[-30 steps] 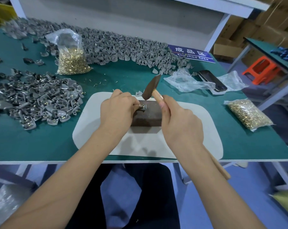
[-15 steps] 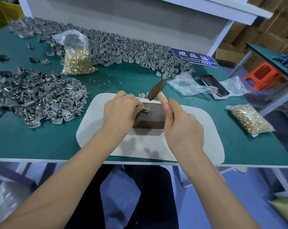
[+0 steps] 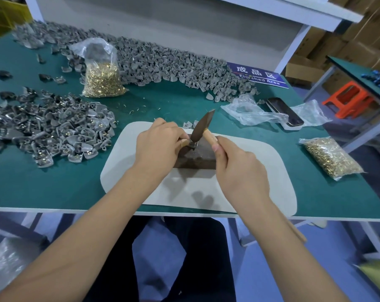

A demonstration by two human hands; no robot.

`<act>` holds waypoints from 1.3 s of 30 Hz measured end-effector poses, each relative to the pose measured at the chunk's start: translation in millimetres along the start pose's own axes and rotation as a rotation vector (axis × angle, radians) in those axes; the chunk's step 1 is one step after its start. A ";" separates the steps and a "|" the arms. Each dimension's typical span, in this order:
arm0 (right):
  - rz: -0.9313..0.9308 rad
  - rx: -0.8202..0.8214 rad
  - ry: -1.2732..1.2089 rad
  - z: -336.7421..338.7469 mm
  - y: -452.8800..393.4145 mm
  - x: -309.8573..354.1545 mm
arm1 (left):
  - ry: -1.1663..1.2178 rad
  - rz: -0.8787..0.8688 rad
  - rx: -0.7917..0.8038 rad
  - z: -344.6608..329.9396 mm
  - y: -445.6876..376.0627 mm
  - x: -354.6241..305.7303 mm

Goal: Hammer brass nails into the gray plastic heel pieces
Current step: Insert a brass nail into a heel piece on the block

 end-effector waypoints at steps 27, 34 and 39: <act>-0.118 -0.053 -0.044 4.8 -4.9 -22.9 | 0.012 0.018 0.011 -2.4 0.2 0.4; -0.421 -0.055 -0.136 -13.9 -5.1 -78.8 | 0.488 0.113 0.293 -0.3 3.2 7.7; -0.381 -0.033 0.141 -12.7 -14.1 -80.1 | 0.528 0.127 0.394 1.9 6.8 9.6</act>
Point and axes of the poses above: each hand's wrist, its own y-axis away from the middle knuckle, its own z-axis out of the back of the hand, x = y × z, the point moved 7 cm from there along -y, towards the middle knuckle, and after that the axes turned 11 degrees about z, right-handed, at the moved point
